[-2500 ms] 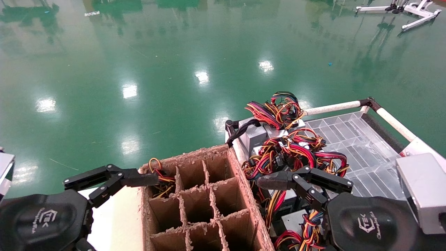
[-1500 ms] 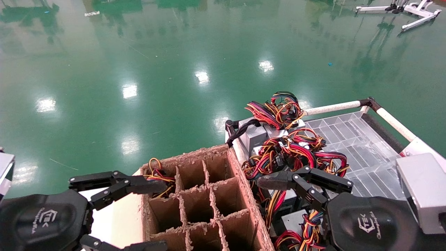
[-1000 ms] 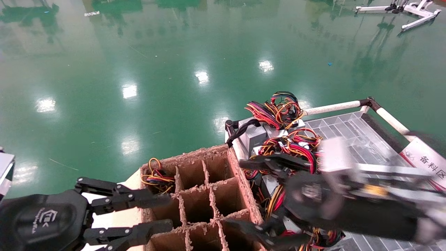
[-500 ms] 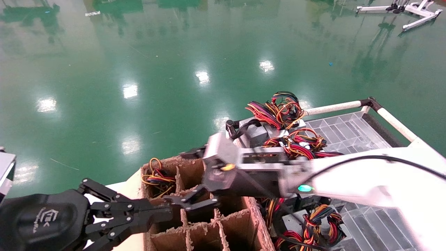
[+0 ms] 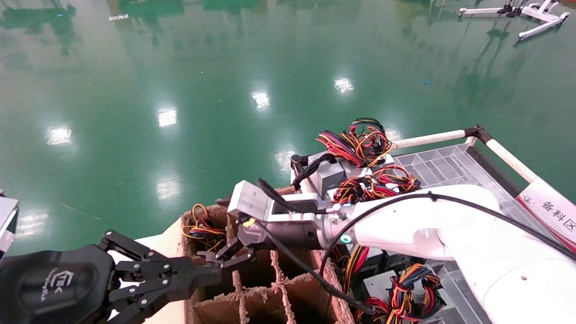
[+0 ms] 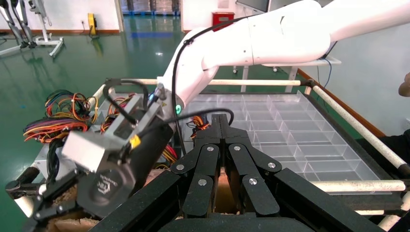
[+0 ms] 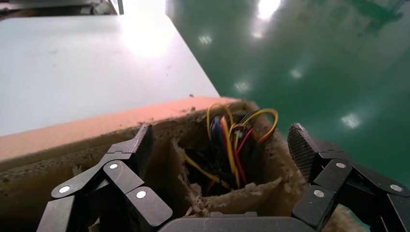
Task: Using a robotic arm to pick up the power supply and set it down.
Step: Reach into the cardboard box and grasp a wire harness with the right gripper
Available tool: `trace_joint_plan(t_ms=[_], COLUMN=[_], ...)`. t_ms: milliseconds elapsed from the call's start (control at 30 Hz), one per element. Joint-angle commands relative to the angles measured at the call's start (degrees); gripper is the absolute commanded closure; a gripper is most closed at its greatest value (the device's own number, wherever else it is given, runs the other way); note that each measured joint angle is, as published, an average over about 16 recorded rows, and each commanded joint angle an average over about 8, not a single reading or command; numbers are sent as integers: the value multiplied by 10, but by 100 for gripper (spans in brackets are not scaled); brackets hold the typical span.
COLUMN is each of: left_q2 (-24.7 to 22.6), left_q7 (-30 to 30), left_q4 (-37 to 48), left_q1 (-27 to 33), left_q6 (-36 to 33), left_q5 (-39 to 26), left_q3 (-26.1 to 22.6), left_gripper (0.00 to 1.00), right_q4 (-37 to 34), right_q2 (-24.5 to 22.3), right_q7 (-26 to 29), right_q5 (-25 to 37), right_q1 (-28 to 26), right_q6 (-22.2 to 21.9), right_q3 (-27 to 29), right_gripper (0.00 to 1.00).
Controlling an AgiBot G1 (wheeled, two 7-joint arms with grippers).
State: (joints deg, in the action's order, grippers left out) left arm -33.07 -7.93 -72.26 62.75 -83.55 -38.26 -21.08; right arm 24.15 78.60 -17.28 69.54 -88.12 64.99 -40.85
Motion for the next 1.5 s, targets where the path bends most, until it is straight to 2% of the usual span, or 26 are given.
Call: trace_joint_plan(t_ms=[33, 67, 100, 167, 200, 233, 333, 367, 433, 600, 833, 1500], left_q2=[0, 0, 0, 0, 0, 0, 0, 0, 0, 0, 0, 0], left_q7=[0, 0, 0, 0, 0, 0, 0, 0, 0, 0, 0, 0], left_q4=[0, 0, 0, 0, 0, 0, 0, 0, 0, 0, 0, 0], left_q1=[0, 0, 0, 0, 0, 0, 0, 0, 0, 0, 0, 0], left_q6=[0, 0, 0, 0, 0, 0, 0, 0, 0, 0, 0, 0], left_q5=[0, 0, 0, 0, 0, 0, 0, 0, 0, 0, 0, 0], left_q3=[0, 0, 0, 0, 0, 0, 0, 0, 0, 0, 0, 0], left_gripper=[58, 46, 34, 10, 3, 0, 0, 0, 0, 0, 0, 0], right_q4=[6, 13, 19, 32, 39, 45, 64, 70, 81, 103, 115, 116], right_q2=[1, 2, 2, 2, 2, 2, 2, 2, 2, 1, 1, 0], right_q7=[5, 9, 13, 19, 22, 24, 34, 39, 47, 67, 77, 71], right_q5=[-7, -11, -16, -27, -32, -37, -52, -58, -70, -101, -141, -238], right_q1=[2, 4, 5, 9, 11, 12, 17, 19, 21, 22, 18, 4], right_q6=[-13, -24, -37, -64, -79, -94, -139, -153, -177, -215, -244, -286], right_q3=[-20, -31, -41, -62, -73, -83, -115, -126, -147, -195, -248, -335], right_gripper=[0, 1, 6, 24, 37, 49, 85, 93, 100, 100, 100, 100])
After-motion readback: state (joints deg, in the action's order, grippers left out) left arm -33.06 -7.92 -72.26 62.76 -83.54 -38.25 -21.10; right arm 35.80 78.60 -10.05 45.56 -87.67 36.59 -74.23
